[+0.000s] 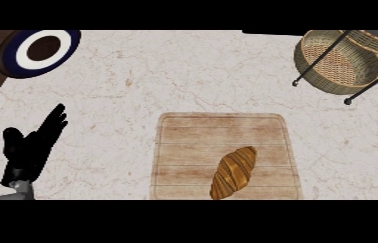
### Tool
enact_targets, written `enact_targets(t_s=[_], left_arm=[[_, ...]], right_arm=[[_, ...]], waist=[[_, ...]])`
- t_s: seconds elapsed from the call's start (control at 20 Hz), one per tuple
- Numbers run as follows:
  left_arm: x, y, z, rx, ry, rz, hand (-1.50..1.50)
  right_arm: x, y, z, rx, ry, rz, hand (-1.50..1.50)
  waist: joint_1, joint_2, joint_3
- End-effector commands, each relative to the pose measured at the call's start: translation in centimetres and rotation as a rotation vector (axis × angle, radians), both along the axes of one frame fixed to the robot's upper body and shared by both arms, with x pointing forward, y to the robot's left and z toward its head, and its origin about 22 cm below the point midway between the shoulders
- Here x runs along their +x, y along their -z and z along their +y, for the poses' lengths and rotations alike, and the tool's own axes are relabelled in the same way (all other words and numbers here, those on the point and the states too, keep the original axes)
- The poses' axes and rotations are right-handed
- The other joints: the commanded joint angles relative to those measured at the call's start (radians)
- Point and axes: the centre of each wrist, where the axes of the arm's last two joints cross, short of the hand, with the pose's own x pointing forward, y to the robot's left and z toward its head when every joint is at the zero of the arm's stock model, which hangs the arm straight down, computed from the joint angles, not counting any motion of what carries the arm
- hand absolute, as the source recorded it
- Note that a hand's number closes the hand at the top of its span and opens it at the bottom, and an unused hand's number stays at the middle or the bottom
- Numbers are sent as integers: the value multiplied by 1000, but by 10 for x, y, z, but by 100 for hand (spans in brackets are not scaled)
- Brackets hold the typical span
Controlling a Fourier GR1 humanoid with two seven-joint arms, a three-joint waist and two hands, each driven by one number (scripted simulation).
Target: Pick the bell pepper from the cutting board and place it in the tiered basket
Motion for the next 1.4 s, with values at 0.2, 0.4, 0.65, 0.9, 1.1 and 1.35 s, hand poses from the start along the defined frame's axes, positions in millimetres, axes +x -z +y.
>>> enact_targets(t_s=[0.2,0.4,0.65,0.9,1.1,1.35], left_arm=[[4,4,6,-9,-19,30,0],[0,7,-10,-7,-15,35,0],[-4,3,-8,-1,-13,22,0],[-11,12,9,-17,-31,45,0],[-15,13,1,-8,-34,57,0],[-23,14,13,-12,-76,62,0]], right_arm=[[-6,21,-30,141,256,276,-150],[-8,27,-36,245,281,152,-150],[-10,10,-35,293,186,-29,-150],[-18,-27,-43,443,220,-299,-150],[-27,-52,-50,611,312,-340,-150],[-49,-58,-94,854,287,-500,-150]], waist=[[-6,6,-4],[1,6,-2],[-9,-2,-2],[-20,-5,-3],[-38,-17,-3],[-66,-25,-2]])
